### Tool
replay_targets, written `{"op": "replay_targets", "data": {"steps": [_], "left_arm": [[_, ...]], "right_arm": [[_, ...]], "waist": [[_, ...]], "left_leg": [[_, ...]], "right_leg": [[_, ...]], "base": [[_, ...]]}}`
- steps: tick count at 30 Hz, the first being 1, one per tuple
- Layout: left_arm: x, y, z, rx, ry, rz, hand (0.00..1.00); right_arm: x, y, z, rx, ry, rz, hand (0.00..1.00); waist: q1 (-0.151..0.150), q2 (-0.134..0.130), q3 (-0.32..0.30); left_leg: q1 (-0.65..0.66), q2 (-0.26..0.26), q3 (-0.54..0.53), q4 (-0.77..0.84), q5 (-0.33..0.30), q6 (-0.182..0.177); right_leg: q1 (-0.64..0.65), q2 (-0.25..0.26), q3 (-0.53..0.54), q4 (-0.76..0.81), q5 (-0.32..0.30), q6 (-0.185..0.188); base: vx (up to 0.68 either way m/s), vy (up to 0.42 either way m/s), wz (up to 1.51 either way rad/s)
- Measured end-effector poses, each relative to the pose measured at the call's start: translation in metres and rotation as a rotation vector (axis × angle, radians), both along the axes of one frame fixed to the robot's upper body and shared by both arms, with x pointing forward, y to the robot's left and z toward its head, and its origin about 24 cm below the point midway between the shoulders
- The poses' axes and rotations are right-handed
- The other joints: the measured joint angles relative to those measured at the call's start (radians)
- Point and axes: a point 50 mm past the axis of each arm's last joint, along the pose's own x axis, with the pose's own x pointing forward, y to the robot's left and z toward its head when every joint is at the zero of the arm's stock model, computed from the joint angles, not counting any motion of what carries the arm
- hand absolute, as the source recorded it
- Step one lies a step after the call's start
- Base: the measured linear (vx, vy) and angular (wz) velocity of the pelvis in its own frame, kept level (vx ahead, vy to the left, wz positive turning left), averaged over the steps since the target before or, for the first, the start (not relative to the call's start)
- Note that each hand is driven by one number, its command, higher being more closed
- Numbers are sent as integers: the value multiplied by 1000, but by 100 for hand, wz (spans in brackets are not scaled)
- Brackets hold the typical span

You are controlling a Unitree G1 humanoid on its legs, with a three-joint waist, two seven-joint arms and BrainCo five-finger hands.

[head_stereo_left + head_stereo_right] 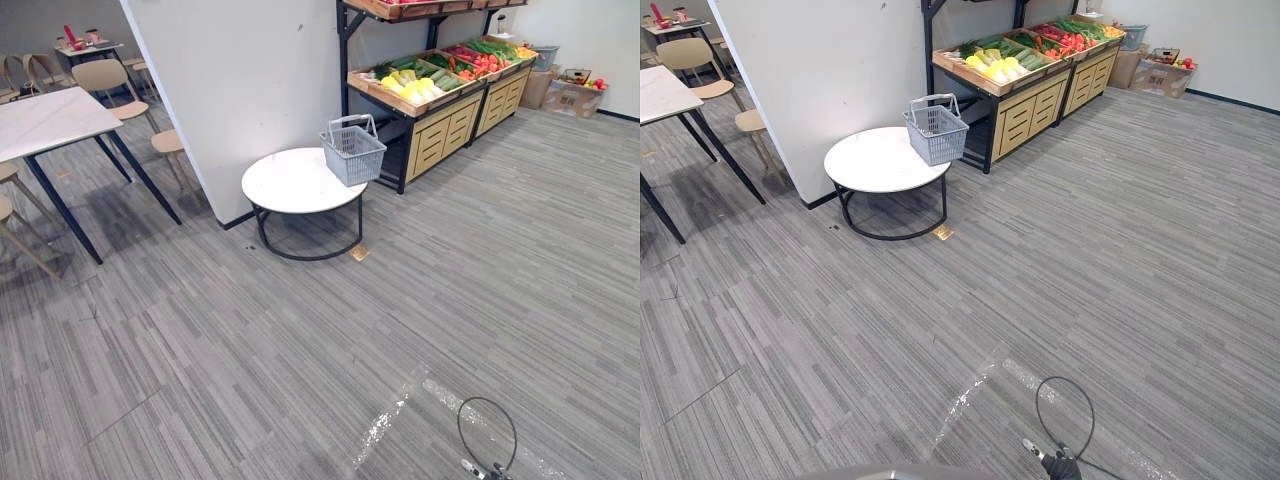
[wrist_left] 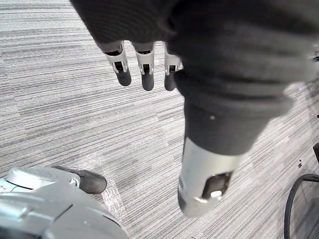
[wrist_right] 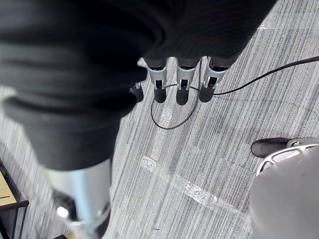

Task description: Pick vegetable in the basket

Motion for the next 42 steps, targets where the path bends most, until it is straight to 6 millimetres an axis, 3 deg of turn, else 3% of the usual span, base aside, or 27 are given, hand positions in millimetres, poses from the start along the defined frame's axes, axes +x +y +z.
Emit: {"op": "replay_targets", "data": {"steps": [30,35,36,38,40,42], "left_arm": [[5,4,1,62,22,-13,0],[6,8,3,102,18,20,0],[7,10,3,119,19,39,0],[11,12,5,146,-3,110,0],[9,13,6,152,-20,178,0],[15,12,8,148,-49,208,0]], "right_arm": [[1,4,-1,53,-23,-39,0],[2,4,1,36,-53,-53,0],[2,6,0,40,-53,-52,0],[4,9,1,45,-62,-43,0],[5,7,3,26,-79,21,0],[6,7,4,16,-80,64,0]], "waist": [[-2,-13,33],[-2,-26,64],[-2,-32,69],[3,-40,95],[25,-21,101],[22,-19,109]], "left_leg": [[24,3,13,0,-4,-5],[40,6,30,11,-19,-11],[29,6,30,40,-34,-10],[-56,31,44,245,-143,-20],[-149,88,60,472,-234,-41],[-277,127,87,709,-198,-39]], "right_leg": [[18,2,15,9,2,-9],[-25,-15,37,137,-75,-12],[-31,-19,38,151,-86,-12],[-43,-19,46,206,-125,-23],[-58,16,65,246,-151,-43],[-72,15,51,284,-175,-51]], "base": [[12,0,0],[-27,-2,-10],[30,-24,-3],[-24,-48,-14],[9,-40,-16],[60,-30,17]]}}
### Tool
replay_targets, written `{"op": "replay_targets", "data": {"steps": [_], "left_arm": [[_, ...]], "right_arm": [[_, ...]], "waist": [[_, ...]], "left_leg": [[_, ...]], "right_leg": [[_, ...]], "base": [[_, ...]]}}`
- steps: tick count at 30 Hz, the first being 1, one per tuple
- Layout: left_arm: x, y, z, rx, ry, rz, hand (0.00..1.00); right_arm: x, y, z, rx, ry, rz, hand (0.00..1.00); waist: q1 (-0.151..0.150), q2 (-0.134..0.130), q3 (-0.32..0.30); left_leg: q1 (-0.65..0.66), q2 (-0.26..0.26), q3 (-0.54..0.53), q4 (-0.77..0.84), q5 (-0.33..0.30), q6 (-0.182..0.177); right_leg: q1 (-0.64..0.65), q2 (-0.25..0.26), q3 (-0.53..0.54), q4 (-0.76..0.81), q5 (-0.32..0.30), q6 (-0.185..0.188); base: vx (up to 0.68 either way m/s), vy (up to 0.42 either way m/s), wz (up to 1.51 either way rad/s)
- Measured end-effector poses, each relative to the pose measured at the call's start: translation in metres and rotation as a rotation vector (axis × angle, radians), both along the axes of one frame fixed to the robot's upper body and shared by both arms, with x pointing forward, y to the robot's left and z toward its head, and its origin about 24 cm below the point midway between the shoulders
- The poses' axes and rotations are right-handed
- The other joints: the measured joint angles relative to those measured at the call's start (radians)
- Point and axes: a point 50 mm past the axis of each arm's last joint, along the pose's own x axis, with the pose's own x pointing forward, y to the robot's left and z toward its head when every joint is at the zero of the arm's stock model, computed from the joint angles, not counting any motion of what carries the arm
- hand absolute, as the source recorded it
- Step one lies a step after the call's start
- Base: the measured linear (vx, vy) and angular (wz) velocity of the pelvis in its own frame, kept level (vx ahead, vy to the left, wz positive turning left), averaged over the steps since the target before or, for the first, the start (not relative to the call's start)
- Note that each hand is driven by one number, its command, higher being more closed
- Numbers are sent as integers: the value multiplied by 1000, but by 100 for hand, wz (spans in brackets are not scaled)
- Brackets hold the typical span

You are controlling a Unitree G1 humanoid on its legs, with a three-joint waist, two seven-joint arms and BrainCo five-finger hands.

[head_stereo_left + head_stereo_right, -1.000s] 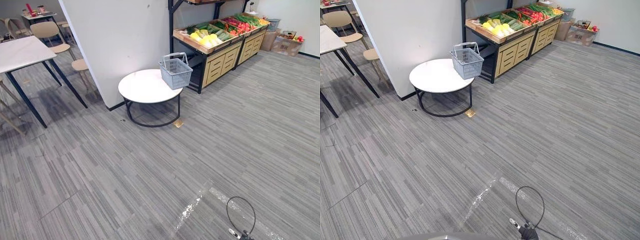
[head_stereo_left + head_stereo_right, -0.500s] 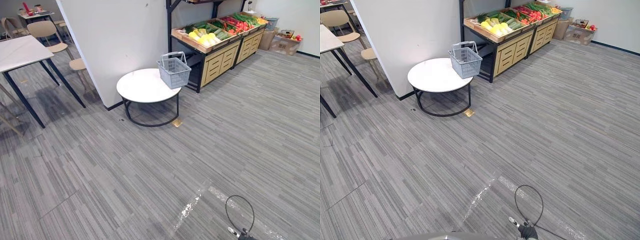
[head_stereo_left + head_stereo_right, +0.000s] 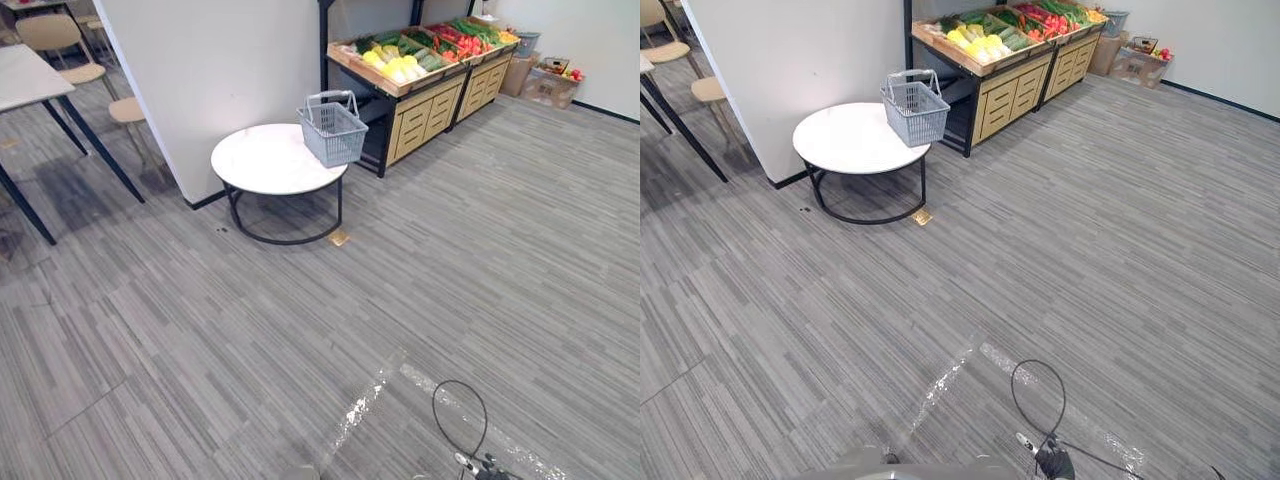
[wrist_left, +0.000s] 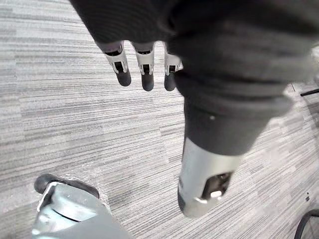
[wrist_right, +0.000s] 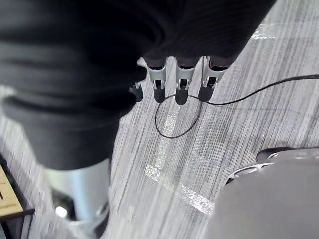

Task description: Pick vegetable in the basket

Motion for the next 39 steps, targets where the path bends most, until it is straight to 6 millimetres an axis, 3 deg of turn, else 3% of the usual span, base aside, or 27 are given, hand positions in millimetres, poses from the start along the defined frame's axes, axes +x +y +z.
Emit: {"op": "replay_targets", "data": {"steps": [2,3,4,6,7,9,11,12,13,14,15,17,18,19,21,22,23,25,27,29,30,33,34,35,36,37,39], "left_arm": [[-1,-3,0,-10,-9,20,0],[-1,-3,0,-14,-13,17,0],[-2,-5,-1,-22,-12,13,0],[-2,-14,-3,-59,-3,1,0],[-3,-16,-4,-66,2,-4,0],[-18,-22,-6,-100,48,-16,0],[-32,-30,-8,-129,92,-25,0],[-39,-31,-9,-138,119,-39,0],[-44,-29,-9,-137,137,-55,0],[-47,-25,-9,-138,149,-71,0],[-46,-21,-9,-132,150,-84,0],[-29,-11,-8,-114,138,-149,0],[-24,-9,-8,-107,136,-169,0],[-17,-8,-8,-107,128,-190,0],[-12,-6,-7,-98,135,-235,0],[-9,-3,-6,-85,135,-258,0],[-5,-1,-5,-76,128,-280,0],[8,1,-3,-59,96,-305,0],[29,4,0,-37,44,-312,0],[46,2,3,-26,-11,-313,0],[51,1,4,-26,-33,-305,0],[86,-8,14,-34,-192,-262,0],[92,-9,17,-31,-223,-253,0],[98,-13,19,-34,-268,-235,0],[101,-19,20,-49,-295,-204,0],[102,-24,19,-62,-300,-200,0],[102,-33,18,-93,-308,-201,0]], "right_arm": [[2,-2,1,-13,-8,19,0],[5,-3,3,-19,-19,30,0],[8,-4,4,-27,-33,38,0],[22,-12,9,-49,-76,53,0],[25,-12,10,-48,-88,57,0],[34,-10,13,-39,-125,75,0],[33,-10,13,-38,-132,80,0],[31,-8,12,-34,-127,79,0],[29,-7,12,-36,-120,84,0],[26,-2,9,-29,-101,111,0],[28,3,8,-23,-104,126,0],[28,8,8,-21,-109,140,0],[28,8,8,-21,-108,140,0],[28,8,8,-21,-107,137,0],[32,10,8,-14,-117,143,0],[36,12,10,-9,-131,147,0],[39,11,11,-15,-142,150,0],[41,12,12,-20,-155,152,0],[44,13,14,-26,-164,157,0],[50,13,17,-35,-195,154,0],[51,12,18,-40,-206,152,0],[51,12,21,-64,-234,141,0],[51,12,21,-69,-239,138,0],[53,12,23,-78,-251,138,0],[57,11,25,-87,-258,155,0],[60,12,26,-90,-263,166,0],[65,14,27,-86,-270,174,0]], "waist": [[4,11,12],[6,0,24],[6,10,28],[21,35,47],[29,39,50],[33,54,51],[44,63,49],[50,58,48],[57,63,40],[63,22,19],[60,6,9],[52,-6,2],[54,-8,2],[52,-8,0],[46,-13,-2],[29,-16,-3],[20,-14,-4],[11,-6,-2],[-7,-13,-1],[-30,-3,6],[-33,1,9],[-30,5,11],[-30,5,12],[-31,4,12],[-31,21,14],[-29,29,15],[-28,45,22]], "left_leg": [[-70,12,-1,160,76,-19],[-83,10,6,197,93,-26],[-88,8,17,200,59,-20],[-93,-1,21,9,21,-24],[-92,-6,19,-72,36,-22],[-92,5,7,-386,119,-30],[-109,37,-16,-428,128,-28],[-121,44,-7,-364,210,-24],[-127,29,-6,-328,222,-13],[-141,-5,9,-265,185,21],[-150,-20,16,-241,159,30],[-152,-91,19,-195,89,62],[-140,-107,23,-192,71,71],[-105,-136,36,-198,41,88],[-33,-168,48,-239,9,105],[34,-184,45,-294,3,109],[101,-190,39,-351,4,109],[198,-191,23,-423,3,105],[271,-181,8,-464,-20,111],[319,-150,3,-462,-56,112],[335,-140,2,-462,-66,105],[407,-93,-26,-453,-141,43],[423,-88,-35,-451,-158,29],[456,-80,-53,-445,-196,5],[499,-55,-65,-441,-232,-21],[512,-36,-67,-430,-233,-25],[514,-5,-73,-363,-198,-72]], "right_leg": [[24,-17,-5,15,-23,-2],[44,-29,-4,13,-27,-6],[60,-36,-1,7,-30,-6],[92,-54,19,-10,-37,3],[91,-63,26,-11,-40,8],[111,-71,51,-35,-58,37],[146,-68,83,-50,-85,69],[186,-78,110,-71,-108,71],[202,-91,129,-87,-118,64],[214,-121,162,-94,-118,41],[210,-131,187,-83,-103,37],[171,-185,246,29,-35,88],[163,-199,258,74,-21,87],[131,-228,263,191,28,112],[29,-271,263,424,179,125],[-60,-292,250,614,229,126],[-131,-296,208,752,201,90],[-201,-279,115,819,134,48],[-278,-230,39,715,34,44],[-348,-178,-32,480,19,36],[-360,-163,-49,397,29,42],[-386,-90,-60,-95,179,58],[-384,-84,-45,-158,198,71],[-382,-81,-14,-199,202,77],[-378,-78,-11,-159,277,41],[-382,-75,-24,-115,294,31],[-394,-76,-35,8,315,-3]], "base": [[75,4,11],[109,36,9],[170,71,5],[170,126,-19],[126,134,-42],[271,236,-34],[388,337,-40],[484,403,-42],[517,349,-38],[531,306,-22],[526,270,7],[508,302,40],[475,295,25],[515,314,6],[477,276,-7],[362,169,-11],[360,153,-12],[369,96,-1],[411,0,9],[359,-73,9],[433,-102,14],[528,-157,22],[585,-219,40],[636,-250,41],[670,-250,38],[700,-272,38],[606,-276,32]]}}
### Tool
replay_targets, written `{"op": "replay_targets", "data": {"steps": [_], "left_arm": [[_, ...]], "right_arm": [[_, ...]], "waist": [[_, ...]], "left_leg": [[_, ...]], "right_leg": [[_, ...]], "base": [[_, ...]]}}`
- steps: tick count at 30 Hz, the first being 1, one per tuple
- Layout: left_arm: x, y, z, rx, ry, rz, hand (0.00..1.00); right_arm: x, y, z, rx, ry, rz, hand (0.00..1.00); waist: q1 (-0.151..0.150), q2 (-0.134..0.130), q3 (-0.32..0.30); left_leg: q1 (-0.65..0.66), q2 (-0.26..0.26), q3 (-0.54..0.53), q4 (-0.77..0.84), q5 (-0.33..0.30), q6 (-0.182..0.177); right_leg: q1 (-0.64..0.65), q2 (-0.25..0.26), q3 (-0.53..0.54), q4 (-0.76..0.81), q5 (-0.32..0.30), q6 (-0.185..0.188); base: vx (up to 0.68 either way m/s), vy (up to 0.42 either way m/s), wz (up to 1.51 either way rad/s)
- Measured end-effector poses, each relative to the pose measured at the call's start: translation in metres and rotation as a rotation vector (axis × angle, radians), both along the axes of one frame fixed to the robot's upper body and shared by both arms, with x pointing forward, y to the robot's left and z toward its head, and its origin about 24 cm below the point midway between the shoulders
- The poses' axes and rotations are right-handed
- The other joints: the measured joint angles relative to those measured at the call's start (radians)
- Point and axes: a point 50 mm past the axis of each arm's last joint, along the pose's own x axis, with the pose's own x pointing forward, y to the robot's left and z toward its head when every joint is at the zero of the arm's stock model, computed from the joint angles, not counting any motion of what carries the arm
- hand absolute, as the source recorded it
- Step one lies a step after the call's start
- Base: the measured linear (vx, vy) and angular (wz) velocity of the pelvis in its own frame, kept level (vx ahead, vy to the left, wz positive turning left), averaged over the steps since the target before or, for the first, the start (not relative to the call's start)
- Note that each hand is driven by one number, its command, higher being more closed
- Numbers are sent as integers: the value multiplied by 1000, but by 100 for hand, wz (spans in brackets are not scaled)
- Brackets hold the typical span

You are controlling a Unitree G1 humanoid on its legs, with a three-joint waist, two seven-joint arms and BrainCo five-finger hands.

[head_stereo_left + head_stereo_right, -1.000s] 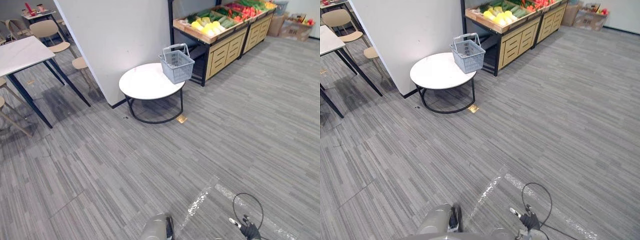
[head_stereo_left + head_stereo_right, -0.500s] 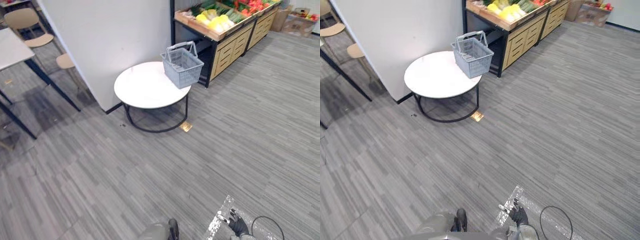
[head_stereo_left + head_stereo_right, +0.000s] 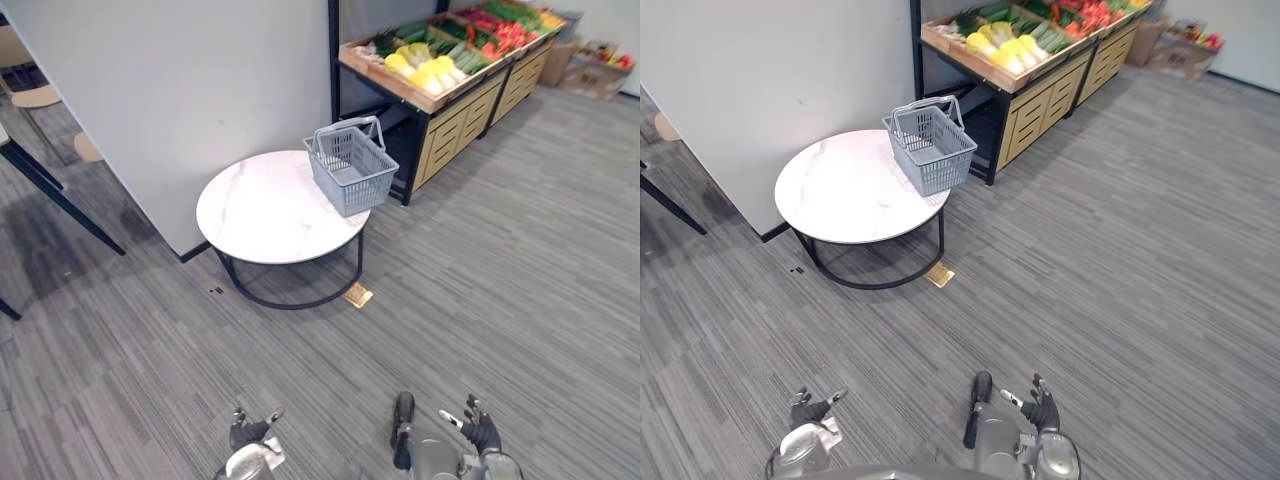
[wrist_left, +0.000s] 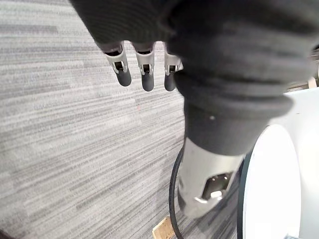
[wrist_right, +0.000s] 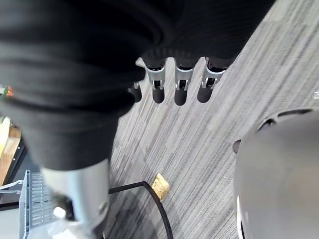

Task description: Pick vegetable in the basket

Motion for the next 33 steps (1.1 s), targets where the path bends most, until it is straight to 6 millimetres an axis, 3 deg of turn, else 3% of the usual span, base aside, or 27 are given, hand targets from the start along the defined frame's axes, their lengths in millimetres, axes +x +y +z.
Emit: {"op": "replay_targets", "data": {"steps": [1,2,3,4,5,6,7,8,10,12,14,15,17,18,20,21,22,23,24,25,26,27,28,29,30,32,33], "left_arm": [[-6,-7,-3,-24,15,12,0],[-15,-10,-6,-42,38,44,0],[-22,-11,-9,-49,57,58,0],[-30,-8,-10,-52,70,94,0],[-33,-4,-11,-49,79,118,0],[-34,-3,-12,-49,86,124,0],[-37,1,-12,-40,98,139,0],[-39,4,-12,-30,108,143,0],[-47,15,-14,-12,148,165,0],[-45,21,-12,10,145,147,0],[-53,20,-14,10,167,146,0],[-69,19,-17,12,219,140,0],[-83,15,-21,6,277,120,0],[-103,6,-25,-9,358,92,0],[-121,5,-27,-14,427,100,0],[-127,15,-26,14,458,97,0],[-126,16,-26,18,457,94,0],[-121,18,-26,25,449,87,0],[-118,19,-26,33,445,88,0],[-116,25,-24,55,450,94,0],[-111,26,-24,67,444,96,0],[-108,28,-23,76,442,88,0],[-104,30,-23,84,433,76,0],[-94,30,-21,84,397,66,0],[-86,32,-20,77,369,72,0],[-51,32,-12,78,236,50,0],[-46,31,-10,74,208,44,0]], "right_arm": [[2,-5,1,-15,3,10,0],[5,-5,1,-21,14,28,0],[6,-4,1,-22,13,33,0],[5,-3,1,-22,16,34,0],[3,-3,-1,-22,26,37,0],[3,-3,-1,-24,27,44,0],[3,-1,-1,-24,28,60,0],[3,0,-1,-24,31,63,0],[-1,7,-5,-20,54,100,0],[-3,7,-6,-22,65,109,0],[1,9,-5,-25,51,127,0],[1,8,-4,-29,47,135,0],[2,8,-3,-31,40,146,0],[5,4,-1,-51,29,170,0],[5,8,-2,-47,26,191,0],[8,10,0,-53,6,205,0],[9,9,1,-63,1,218,0],[13,9,3,-76,-21,235,0],[14,9,4,-80,-29,236,0],[18,10,6,-81,-42,245,0],[22,16,7,-80,-61,276,0],[22,19,8,-75,-67,288,0],[22,22,8,-74,-73,310,0],[21,27,9,-68,-81,334,0],[22,30,10,-67,-89,351,0],[29,32,14,-69,-116,360,0],[29,32,14,-70,-115,359,0]], "waist": [[4,19,3],[8,27,-2],[6,28,-2],[2,30,-3],[3,34,-4],[2,36,-4],[2,39,0],[3,36,3],[15,6,25],[40,-4,31],[58,7,35],[58,12,37],[59,29,36],[73,65,35],[91,49,17],[95,2,-7],[97,-7,-11],[94,-16,-16],[92,-22,-14],[91,-31,-11],[87,-32,-9],[81,-32,-8],[69,-27,-8],[55,-18,-6],[45,-19,-6],[28,-15,-3],[28,-12,-2]], "left_leg": [[6,29,-14,49,26,-2],[-2,51,-22,115,75,-6],[-15,61,-24,162,107,-2],[-72,82,-42,300,192,19],[-154,108,-62,467,336,12],[-193,121,-72,546,396,1],[-319,165,-68,802,388,-1],[-358,176,-64,879,365,10],[-456,161,-28,947,266,29],[-529,135,26,842,188,39],[-591,82,96,583,159,53],[-585,31,138,275,195,49],[-569,14,173,46,261,39],[-575,23,207,-93,307,48],[-585,6,207,-57,415,120],[-596,-31,207,-36,424,136],[-595,-48,207,-36,419,149],[-577,-81,207,-43,404,183],[-556,-94,211,-49,400,190],[-504,-112,223,-62,366,197],[-439,-124,213,-75,319,192],[-401,-128,207,-84,305,191],[-334,-130,191,-101,290,183],[-286,-125,173,-119,283,179],[-267,-121,156,-127,281,179],[-236,-87,92,-141,281,173],[-235,-75,79,-141,280,168]], "right_leg": [[-3,14,-11,82,-37,-45],[0,32,-14,141,-103,-54],[8,39,-15,158,-132,-57],[36,54,-22,168,-176,-63],[79,76,-26,150,-205,-71],[101,85,-28,136,-219,-76],[177,119,-29,97,-257,-91],[216,129,-29,80,-268,-94],[353,132,-29,22,-283,-88],[429,130,-13,-23,-293,-76],[482,115,22,-71,-315,-64],[522,100,33,-101,-332,-47],[558,111,40,-136,-343,-37],[611,145,58,-186,-357,-19],[647,129,80,-201,-395,-20],[638,86,90,-171,-405,-20],[619,72,107,-131,-402,-14],[576,36,137,-11,-395,-2],[550,20,151,73,-386,13],[479,-14,164,290,-332,83],[392,-58,162,513,-208,121],[357,-82,148,609,-206,116],[302,-117,102,724,-236,73],[254,-138,62,747,-258,46],[227,-145,48,735,-270,42],[128,-152,19,555,-281,46],[116,-149,22,482,-276,53]], "base": [[779,-379,1],[778,-363,-12],[740,-322,-14],[551,-243,-8],[422,-191,-2],[522,-189,3],[408,-126,9],[601,-176,8],[474,-134,-6],[368,-76,-30],[390,37,-43],[409,92,-25],[441,137,-16],[489,202,-25],[624,241,-18],[612,180,5],[595,151,26],[466,141,23],[568,173,17],[644,162,-9],[629,137,-13],[594,104,0],[447,51,35],[426,22,50],[401,-54,71],[419,-140,81],[390,-203,76]]}}
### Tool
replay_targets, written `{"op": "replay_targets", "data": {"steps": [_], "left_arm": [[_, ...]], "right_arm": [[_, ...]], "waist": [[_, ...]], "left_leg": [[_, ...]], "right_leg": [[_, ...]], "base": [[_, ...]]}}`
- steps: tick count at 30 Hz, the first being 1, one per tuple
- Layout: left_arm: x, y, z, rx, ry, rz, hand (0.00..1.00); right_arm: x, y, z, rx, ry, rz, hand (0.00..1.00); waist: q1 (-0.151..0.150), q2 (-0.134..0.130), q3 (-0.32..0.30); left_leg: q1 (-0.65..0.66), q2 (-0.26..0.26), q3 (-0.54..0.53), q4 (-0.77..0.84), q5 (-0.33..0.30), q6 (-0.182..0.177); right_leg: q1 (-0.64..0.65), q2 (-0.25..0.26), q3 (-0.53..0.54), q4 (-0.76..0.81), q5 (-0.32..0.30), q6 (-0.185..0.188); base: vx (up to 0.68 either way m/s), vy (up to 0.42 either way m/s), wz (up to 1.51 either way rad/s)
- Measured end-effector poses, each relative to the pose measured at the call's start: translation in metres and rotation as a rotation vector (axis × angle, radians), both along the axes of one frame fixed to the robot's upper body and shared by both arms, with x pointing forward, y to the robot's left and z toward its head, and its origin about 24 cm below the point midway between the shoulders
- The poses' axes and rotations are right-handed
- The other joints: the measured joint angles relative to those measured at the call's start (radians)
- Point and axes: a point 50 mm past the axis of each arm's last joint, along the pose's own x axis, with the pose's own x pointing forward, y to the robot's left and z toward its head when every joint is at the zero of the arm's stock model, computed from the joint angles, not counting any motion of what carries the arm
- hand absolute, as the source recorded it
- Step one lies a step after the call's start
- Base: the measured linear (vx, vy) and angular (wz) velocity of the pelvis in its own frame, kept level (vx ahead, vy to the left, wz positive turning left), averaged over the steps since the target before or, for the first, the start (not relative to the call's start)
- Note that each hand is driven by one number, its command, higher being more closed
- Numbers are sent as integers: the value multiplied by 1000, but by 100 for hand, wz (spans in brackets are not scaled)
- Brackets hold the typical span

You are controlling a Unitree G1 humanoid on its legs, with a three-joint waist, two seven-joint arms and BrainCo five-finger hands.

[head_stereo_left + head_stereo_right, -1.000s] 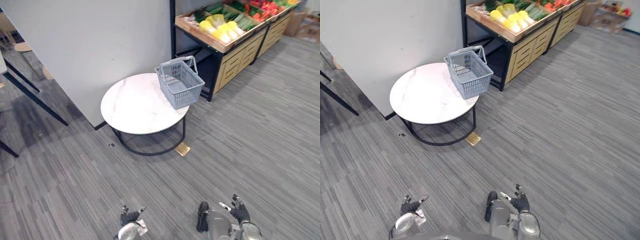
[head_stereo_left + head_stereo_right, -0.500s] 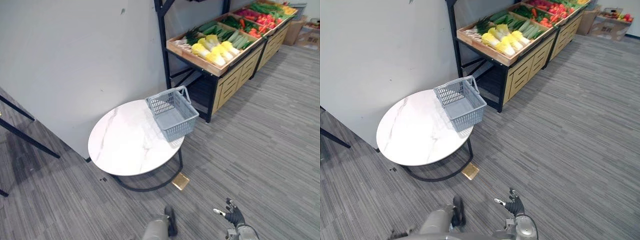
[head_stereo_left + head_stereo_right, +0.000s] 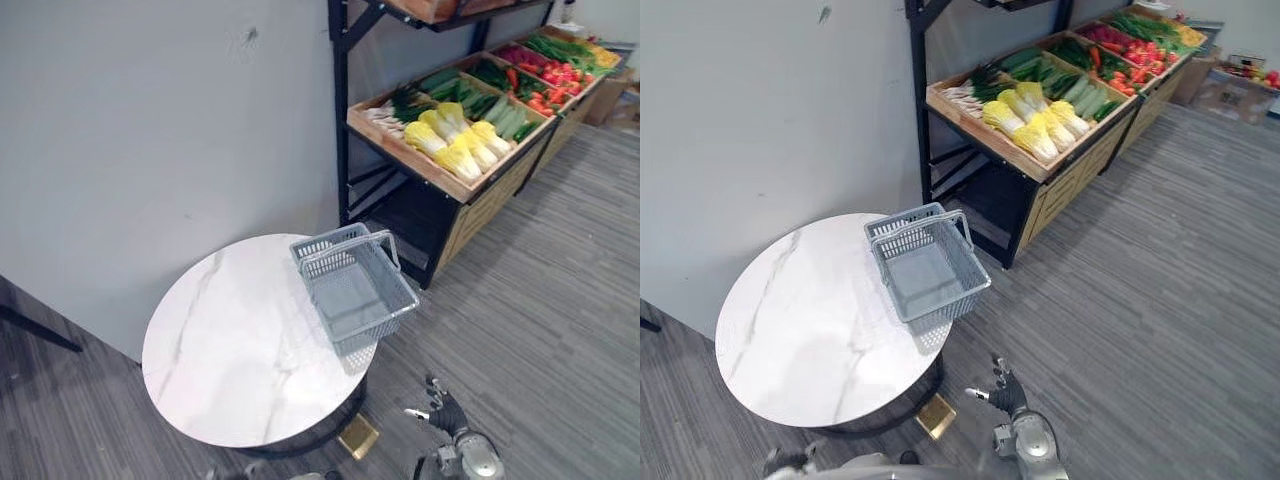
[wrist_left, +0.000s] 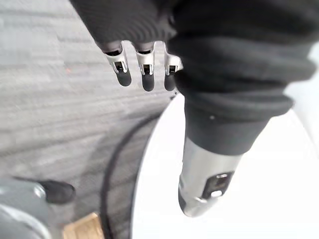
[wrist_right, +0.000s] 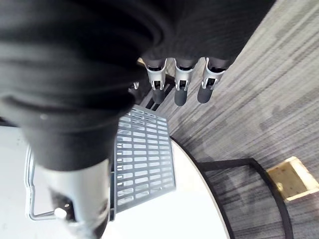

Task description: Pick vegetable in the basket

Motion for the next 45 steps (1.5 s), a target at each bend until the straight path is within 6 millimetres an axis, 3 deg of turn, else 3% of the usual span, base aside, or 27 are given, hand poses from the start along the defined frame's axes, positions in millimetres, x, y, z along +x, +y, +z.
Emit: {"op": "replay_targets", "data": {"steps": [2,4,6,7,9,11,15,18,20,22,28,30,32,36,41,45], "left_arm": [[8,-1,4,-14,-60,7,0],[8,-1,3,-27,-60,21,0],[5,5,4,-26,-63,48,0],[5,10,4,-20,-62,63,0],[-4,-12,-3,-94,-43,120,0],[-15,-27,-8,-143,-7,203,0],[-14,-23,-8,-129,-4,226,0],[-13,-22,-8,-115,12,192,0],[-15,-24,-9,-121,35,177,0],[-16,-23,-10,-121,39,170,0],[-25,-12,-11,-120,61,62,0],[-29,-10,-11,-127,67,22,0],[-37,-4,-11,-129,80,-5,0],[-47,1,-11,-139,104,-84,0],[-40,5,-9,-138,100,-137,0],[-35,5,-8,-138,88,-150,0]], "right_arm": [[-1,1,-1,3,3,0,0],[-2,0,-1,4,7,-5,0],[-5,4,-3,19,15,-11,0],[-7,6,-4,29,24,-19,0],[-5,-6,-4,6,32,-40,0],[1,-9,-2,3,33,-43,0],[0,-13,-4,-11,51,-60,0],[-9,-21,-9,-44,88,-95,0],[-21,-36,-12,-85,120,-184,0],[-26,-46,-13,-114,129,-252,0],[-31,-78,-8,-253,116,-405,0],[-20,-95,3,-308,51,-468,0],[3,-118,31,-368,-98,-510,0],[55,-141,109,-576,-450,-398,0],[103,-117,180,-696,-719,-119,0],[129,-91,209,-713,-800,99,0]], "waist": [[2,0,1],[3,-9,-2],[4,-57,-8],[3,-65,-2],[24,15,-12],[29,32,-10],[28,15,-9],[28,23,-14],[24,27,-17],[23,29,-18],[14,32,-26],[14,29,-24],[16,15,-22],[6,18,-25],[2,17,-26],[5,6,-19]], "left_leg": [[4,46,-54,1,-13,-45],[-1,65,-114,9,-41,-98],[-2,64,-179,15,-70,-164],[1,68,-214,20,-84,-197],[11,181,-234,22,-72,-225],[13,244,-233,8,8,-265],[-62,286,-163,50,131,-231],[-77,286,-88,32,161,-204],[-72,261,-14,-19,191,-196],[-68,233,-3,-64,213,-189],[-52,171,25,-154,207,-192],[-51,163,42,-184,193,-186],[-47,144,55,-189,192,-185],[-39,125,80,-200,181,-185],[-78,127,66,-200,179,-182],[-107,127,40,-200,182,-184]], "right_leg": [[-3,32,87,-349,38,44],[1,51,226,-508,104,56],[33,51,321,-560,136,68],[44,59,327,-544,196,137],[60,144,238,-508,148,77],[87,190,172,-477,111,31],[160,211,38,-543,101,-3],[186,203,-19,-566,94,-12],[195,177,-61,-570,86,-4],[190,153,-72,-574,91,9],[210,118,-69,-653,154,62],[208,117,-64,-682,185,70],[213,108,-45,-716,222,75],[207,95,-7,-741,239,82],[167,104,3,-746,239,82],[154,113,6,-758,240,82]], "base": [[329,-272,74],[299,-404,79],[289,-604,100],[217,-583,99],[208,-436,60],[218,-458,65],[99,-342,84],[26,-146,75],[14,-18,61],[-7,84,34],[-18,147,15],[-39,149,-6],[-52,117,-21],[-68,68,-19],[-50,10,-4],[43,2,8]]}}
